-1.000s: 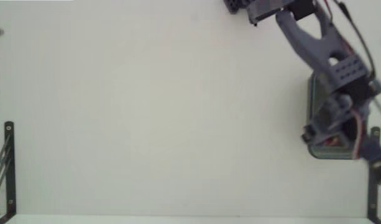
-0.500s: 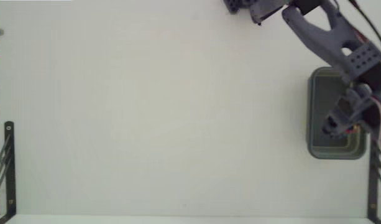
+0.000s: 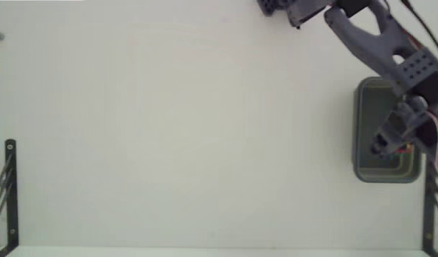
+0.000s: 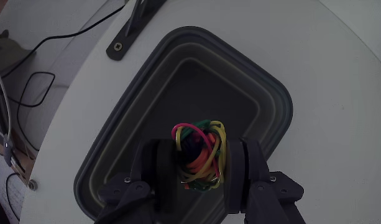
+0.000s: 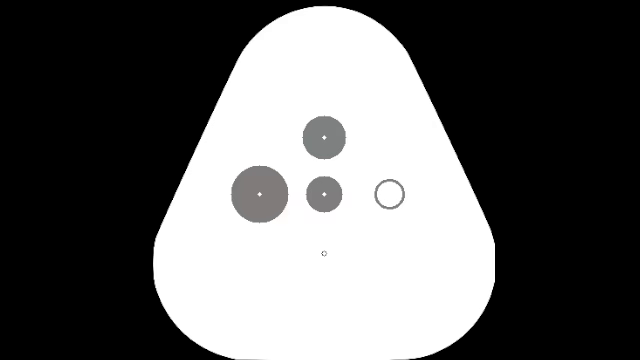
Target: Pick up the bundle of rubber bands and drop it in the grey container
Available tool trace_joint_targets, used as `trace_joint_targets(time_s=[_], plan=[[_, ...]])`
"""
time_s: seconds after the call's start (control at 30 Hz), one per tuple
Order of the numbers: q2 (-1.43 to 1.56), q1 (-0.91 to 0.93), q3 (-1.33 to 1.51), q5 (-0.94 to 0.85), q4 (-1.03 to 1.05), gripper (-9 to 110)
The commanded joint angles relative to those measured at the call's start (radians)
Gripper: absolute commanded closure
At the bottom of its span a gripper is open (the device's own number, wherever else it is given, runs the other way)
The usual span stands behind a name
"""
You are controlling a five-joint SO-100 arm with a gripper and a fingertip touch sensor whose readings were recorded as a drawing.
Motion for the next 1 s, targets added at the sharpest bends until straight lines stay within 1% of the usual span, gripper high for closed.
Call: trace_joint_targets(time_s=[0.0,0.47,0.5,0.97], plan=[[0.094,-0.016,0.009,0.005,-0.008,59],[0.094,-0.016,0.009,0.005,-0.008,59],[0.094,-0.016,0.009,0.005,-0.008,-9],[0.094,-0.016,0.009,0.005,-0.008,-9]])
